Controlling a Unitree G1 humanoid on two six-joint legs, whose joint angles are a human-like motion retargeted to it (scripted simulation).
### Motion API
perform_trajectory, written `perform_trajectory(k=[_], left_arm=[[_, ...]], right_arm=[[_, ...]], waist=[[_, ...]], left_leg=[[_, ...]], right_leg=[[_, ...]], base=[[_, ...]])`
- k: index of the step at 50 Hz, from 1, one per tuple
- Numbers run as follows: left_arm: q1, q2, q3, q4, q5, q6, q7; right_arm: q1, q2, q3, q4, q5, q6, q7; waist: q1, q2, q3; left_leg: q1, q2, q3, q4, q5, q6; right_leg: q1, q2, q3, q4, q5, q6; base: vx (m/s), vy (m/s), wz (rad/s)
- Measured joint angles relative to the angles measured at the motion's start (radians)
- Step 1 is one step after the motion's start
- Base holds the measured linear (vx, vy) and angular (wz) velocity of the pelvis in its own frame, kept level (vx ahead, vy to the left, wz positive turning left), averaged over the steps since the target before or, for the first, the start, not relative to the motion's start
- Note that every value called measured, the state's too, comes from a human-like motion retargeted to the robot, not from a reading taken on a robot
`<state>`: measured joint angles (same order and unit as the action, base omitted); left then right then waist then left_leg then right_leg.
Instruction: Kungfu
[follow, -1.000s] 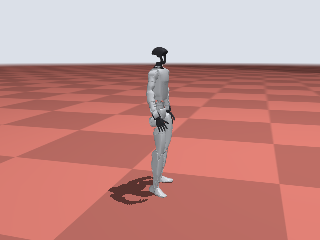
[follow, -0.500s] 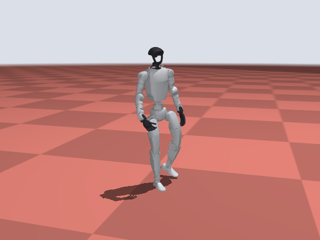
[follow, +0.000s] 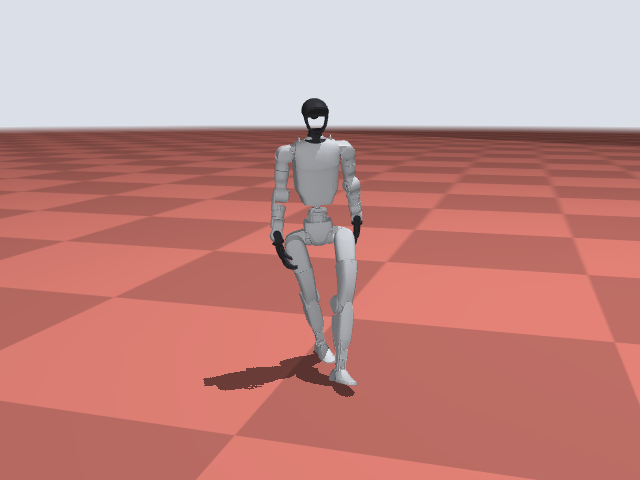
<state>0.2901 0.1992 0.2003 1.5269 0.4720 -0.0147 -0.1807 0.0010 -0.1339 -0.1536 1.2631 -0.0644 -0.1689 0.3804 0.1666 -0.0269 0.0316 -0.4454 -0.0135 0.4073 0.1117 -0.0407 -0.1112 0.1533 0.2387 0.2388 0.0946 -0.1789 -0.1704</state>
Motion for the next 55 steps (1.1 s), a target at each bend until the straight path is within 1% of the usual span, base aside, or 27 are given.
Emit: perform_trajectory(k=[2, 4, 6, 8, 9, 10, 12, 15, 18, 20, 23, 25, 28, 30, 33, 35, 36, 37, 38, 40, 42, 44, 46, 48, 50, 53, 55], left_arm=[[0.005, 0.008, 0.021, -0.007, 0.016, 0.002, 0.013], [0.006, 0.021, 0.04, -0.011, 0.01, 0.002, 0.019], [-0.003, 0.039, 0.062, -0.003, -0.013, 0.002, 0.016], [-0.025, 0.056, 0.09, 0.02, -0.044, 0.007, 0.006], [-0.055, 0.069, 0.104, 0.035, -0.067, 0.016, -0.003], [-0.094, 0.084, 0.118, 0.05, -0.094, 0.026, -0.014], [-0.166, 0.091, 0.124, 0.069, -0.174, 0.039, -0.029], [-0.259, 0.088, 0.083, 0.069, -0.322, 0.042, -0.051], [-0.337, 0.068, 0.045, 0.031, -0.389, 0.032, -0.106], [-0.382, 0.048, 0.017, -0.021, -0.387, 0.019, -0.143], [-0.426, 0.019, -0.038, -0.125, -0.335, -0.024, -0.181], [-0.456, 0.019, -0.076, -0.188, -0.287, -0.062, -0.203], [-0.496, 0.038, -0.134, -0.25, -0.195, -0.122, -0.226], [-0.519, 0.046, -0.167, -0.27, -0.124, -0.154, -0.223], [-0.538, 0.045, -0.206, -0.258, -0.025, -0.177, -0.185], [-0.533, 0.046, -0.217, -0.235, 0.024, -0.179, -0.16], [-0.521, 0.05, -0.216, -0.221, 0.042, -0.175, -0.151], [-0.506, 0.053, -0.212, -0.206, 0.058, -0.17, -0.142], [-0.487, 0.054, -0.204, -0.19, 0.07, -0.163, -0.134], [-0.447, 0.06, -0.183, -0.147, 0.077, -0.143, -0.124], [-0.404, 0.077, -0.154, -0.09, 0.075, -0.103, -0.123], [-0.354, 0.093, -0.104, -0.029, 0.085, -0.03, -0.117], [-0.301, 0.093, -0.036, 0.025, 0.08, 0.056, -0.085], [-0.265, 0.09, 0.007, 0.092, -0.017, 0.098, -0.045], [-0.23, 0.097, 0.048, 0.144, -0.132, 0.093, -0.052], [-0.171, 0.098, 0.066, 0.162, -0.247, 0.109, -0.096], [-0.124, 0.084, 0.111, 0.148, -0.244, 0.097, -0.084]], right_arm=[[0.034, 0.026, -0.016, 0.018, 0.009, -0.012, -0.051], [0.073, 0.052, -0.023, 0.049, 0.048, -0.04, -0.097], [0.115, 0.075, -0.018, 0.088, 0.103, -0.073, -0.128], [0.161, 0.095, -0.005, 0.129, 0.15, -0.102, -0.159], [0.167, 0.104, -0.004, 0.149, 0.163, -0.113, -0.191], [0.165, 0.113, -0.004, 0.169, 0.171, -0.123, -0.23], [0.157, 0.113, -0.014, 0.207, 0.165, -0.158, -0.342], [0.15, 0.103, -0.032, 0.246, 0.114, -0.204, -0.489], [0.164, 0.099, -0.081, 0.24, 0.001, -0.182, -0.565], [0.172, 0.104, -0.112, 0.227, -0.045, -0.163, -0.58], [0.182, 0.09, -0.119, 0.226, -0.029, -0.174, -0.589], [0.179, 0.084, -0.126, 0.225, -0.001, -0.181, -0.592], [0.177, 0.093, -0.148, 0.223, 0.024, -0.185, -0.591], [0.177, 0.096, -0.153, 0.225, 0.035, -0.188, -0.593], [0.182, 0.093, -0.153, 0.233, 0.023, -0.193, -0.593], [0.184, 0.09, -0.151, 0.242, -0.002, -0.188, -0.6], [0.185, 0.095, -0.153, 0.246, -0.006, -0.178, -0.61], [0.185, 0.098, -0.155, 0.251, -0.009, -0.171, -0.616], [0.185, 0.101, -0.155, 0.254, -0.011, -0.17, -0.614], [0.184, 0.104, -0.156, 0.258, -0.016, -0.165, -0.608], [0.19, 0.11, -0.157, 0.26, -0.026, -0.148, -0.603], [0.193, 0.11, -0.164, 0.27, -0.056, -0.114, -0.583], [0.185, 0.102, -0.187, 0.275, -0.115, -0.068, -0.526], [0.172, 0.081, -0.199, 0.26, -0.187, -0.014, -0.462], [0.156, 0.045, -0.18, 0.235, -0.234, 0.032, -0.395], [0.15, -0.012, -0.16, 0.204, -0.215, 0.06, -0.305], [0.155, -0.037, -0.162, 0.195, -0.179, 0.066, -0.275]], waist=[[0.013, -0.035, -0.021], [0.023, -0.067, -0.046], [0.013, -0.105, -0.084], [0.003, -0.144, -0.128], [-0.005, -0.154, -0.137], [-0.016, -0.158, -0.14], [0.006, -0.13, -0.137], [0.034, -0.093, -0.156], [-0.016, -0.053, -0.172], [-0.04, -0.019, -0.177], [-0.045, -0.009, -0.151], [-0.07, -0.021, -0.132], [-0.151, -0.023, -0.115], [-0.169, -0.037, -0.099], [-0.188, -0.048, -0.07], [-0.169, -0.061, -0.067], [-0.188, -0.058, -0.064], [-0.202, -0.056, -0.063], [-0.209, -0.054, -0.067], [-0.207, -0.046, -0.074], [-0.235, -0.028, -0.076], [-0.249, -0.036, -0.108], [-0.254, -0.04, -0.134], [-0.274, -0.046, -0.13], [-0.157, -0.09, -0.13], [-0.195, -0.072, -0.123], [-0.196, -0.061, -0.137]], left_leg=[[0.006, -0.02, -0.013, 0.031, 0.007, 0.11], [0.024, -0.028, -0.007, 0.032, 0.059, 0.153], [0.03, -0.05, -0.042, 0.047, 0.082, 0.176], [0.011, -0.083, -0.088, 0.081, 0.06, 0.197], [-0.006, -0.057, -0.117, 0.12, 0.036, 0.173], [-0.025, -0.01, -0.149, 0.169, 0.008, 0.131], [0.011, 0.068, -0.136, 0.185, -0.022, 0.089], [0.058, 0.126, -0.117, 0.187, -0.059, 0.074], [0.138, 0.096, -0.15, 0.128, -0.088, 0.105], [0.197, 0.07, -0.18, 0.083, -0.112, 0.139], [0.317, -0.014, -0.212, 0.02, -0.144, 0.189], [0.359, -0.056, -0.245, 0.014, -0.161, 0.201], [0.374, -0.083, -0.366, 0.046, -0.185, 0.199], [0.392, -0.108, -0.422, 0.064, -0.204, 0.198], [0.43, -0.134, -0.514, 0.089, -0.23, 0.194], [0.44, -0.142, -0.541, 0.108, -0.251, 0.185], [0.44, -0.131, -0.581, 0.138, -0.269, 0.171], [0.44, -0.122, -0.617, 0.16, -0.282, 0.162], [0.44, -0.118, -0.641, 0.167, -0.283, 0.158], [0.448, -0.109, -0.675, 0.152, -0.262, 0.155], [0.465, -0.066, -0.745, 0.147, -0.232, 0.131], [0.448, -0.044, -0.786, 0.149, -0.178, 0.122], [0.399, -0.003, -0.778, 0.175, -0.12, 0.109], [0.344, 0.036, -0.706, 0.218, -0.073, 0.087], [0.331, 0.083, -0.415, 0.235, -0.058, 0.072], [0.318, 0.112, -0.272, 0.236, -0.073, 0.078], [0.314, 0.1, -0.215, 0.223, -0.086, 0.055]], right_leg=[[0.006, -0.02, -0.02, 0.012, 0.025, 0.055], [0.016, -0.027, -0.033, 0.028, 0.063, 0.132], [0.016, -0.038, -0.068, 0.053, 0.125, 0.236], [-0.009, -0.06, -0.113, 0.109, 0.221, 0.395], [-0.041, -0.032, -0.183, 0.157, 0.279, 0.428], [-0.083, 0.016, -0.278, 0.212, 0.34, 0.432], [-0.159, 0.057, -0.453, 0.363, 0.397, 0.432], [-0.262, 0.037, -0.601, 0.538, 0.435, 0.432], [-0.346, -0.033, -0.626, 0.592, 0.293, 0.432], [-0.377, -0.113, -0.634, 0.56, 0.251, 0.432], [-0.391, -0.244, -0.551, 0.477, 0.2, 0.432], [-0.418, -0.326, -0.513, 0.407, 0.183, 0.402], [-0.444, -0.399, -0.462, 0.244, 0.249, 0.333], [-0.45, -0.435, -0.377, 0.139, 0.353, 0.299], [-0.443, -0.426, -0.099, 0.029, 0.503, 0.323], [-0.43, -0.413, 0.093, -0.01, 0.515, 0.393], [-0.41, -0.408, 0.068, -0.013, 0.525, 0.417], [-0.397, -0.407, 0.033, -0.01, 0.513, 0.432], [-0.396, -0.415, -0.023, 0.003, 0.455, 0.432], [-0.394, -0.418, -0.126, 0.055, 0.305, 0.346], [-0.357, -0.389, -0.242, 0.067, 0.218, 0.245], [-0.356, -0.376, -0.315, 0.073, 0.181, 0.229], [-0.359, -0.399, -0.372, 0.075, 0.161, 0.253], [-0.332, -0.415, -0.429, 0.05, 0.152, 0.253], [-0.314, -0.391, -0.332, 0.021, 0.121, 0.225], [-0.281, -0.383, -0.421, -0.016, 0.118, 0.212], [-0.272, -0.366, -0.465, -0.03, 0.11, 0.205]], base=[[0.7, -0.38, -0.1], [0.8, -0.41, 0.02], [0.85, -0.43, 0.41], [0.86, -0.6, 0.4], [0.52, -1.2, 0.36], [0.22, -1.53, 0.14], [0.16, -1.38, -0.51], [0.4, -0.46, -0.27], [0.75, 0.21, 1.06], [0.69, 0.45, 1.18], [0.52, 0.25, 1.02], [0.32, -0.16, 1.51], [0.28, -0.48, 2.09], [0.2, -0.52, 1.63], [0.15, -0.58, 1.58], [0.14, -0.6, 1.16], [0.15, -0.66, 1.58], [0.12, -0.8, 1.85], [0.04, -0.77, 1.53], [-0.02, -0.62, 1.34], [-0.03, -0.71, 1.9], [-0.06, -0.79, 1.77], [-0.17, -0.57, 1.68], [-0.33, -0.53, 1.09], [-0.3, -0.33, -1.05], [-0.19, -0.25, 0.94], [-0.07, -0.2, 0.93]])
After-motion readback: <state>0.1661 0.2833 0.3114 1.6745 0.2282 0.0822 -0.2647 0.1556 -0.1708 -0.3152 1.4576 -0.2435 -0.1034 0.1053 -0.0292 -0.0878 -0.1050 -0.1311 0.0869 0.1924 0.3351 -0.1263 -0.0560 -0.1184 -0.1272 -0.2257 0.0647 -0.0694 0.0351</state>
